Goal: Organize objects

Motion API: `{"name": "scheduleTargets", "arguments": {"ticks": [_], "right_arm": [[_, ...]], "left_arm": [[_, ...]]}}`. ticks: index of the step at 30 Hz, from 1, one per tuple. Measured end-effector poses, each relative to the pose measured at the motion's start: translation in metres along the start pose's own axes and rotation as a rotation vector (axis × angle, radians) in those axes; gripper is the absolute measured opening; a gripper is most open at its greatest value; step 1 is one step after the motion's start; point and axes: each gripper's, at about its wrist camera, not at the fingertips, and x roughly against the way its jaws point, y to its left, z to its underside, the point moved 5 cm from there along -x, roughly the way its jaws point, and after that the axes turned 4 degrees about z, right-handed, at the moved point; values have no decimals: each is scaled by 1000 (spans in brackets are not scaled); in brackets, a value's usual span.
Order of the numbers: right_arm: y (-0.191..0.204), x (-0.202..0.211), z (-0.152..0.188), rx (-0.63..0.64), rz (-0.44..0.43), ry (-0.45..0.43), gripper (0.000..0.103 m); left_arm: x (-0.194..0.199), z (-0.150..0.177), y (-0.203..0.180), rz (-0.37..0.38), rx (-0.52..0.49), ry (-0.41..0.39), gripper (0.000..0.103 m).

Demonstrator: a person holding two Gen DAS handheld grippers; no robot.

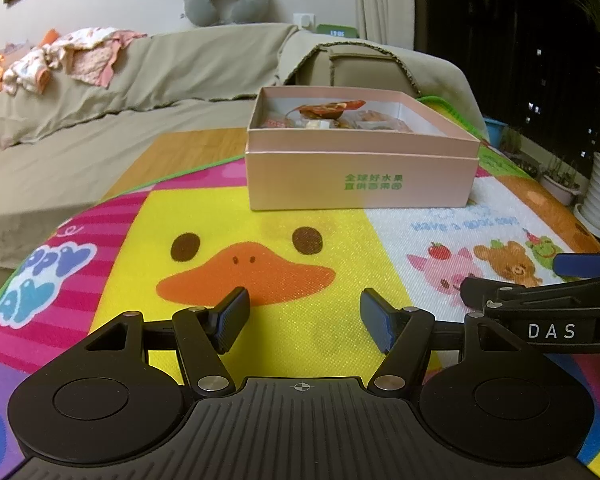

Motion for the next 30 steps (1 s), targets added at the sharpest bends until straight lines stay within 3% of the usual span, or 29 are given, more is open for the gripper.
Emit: {"name": "scheduleTargets", "arguments": {"ticks": [30], "right_arm": [[0, 0, 0, 0, 0, 0, 103]], "left_arm": [[1, 0, 0, 5, 5, 0, 69]]}}
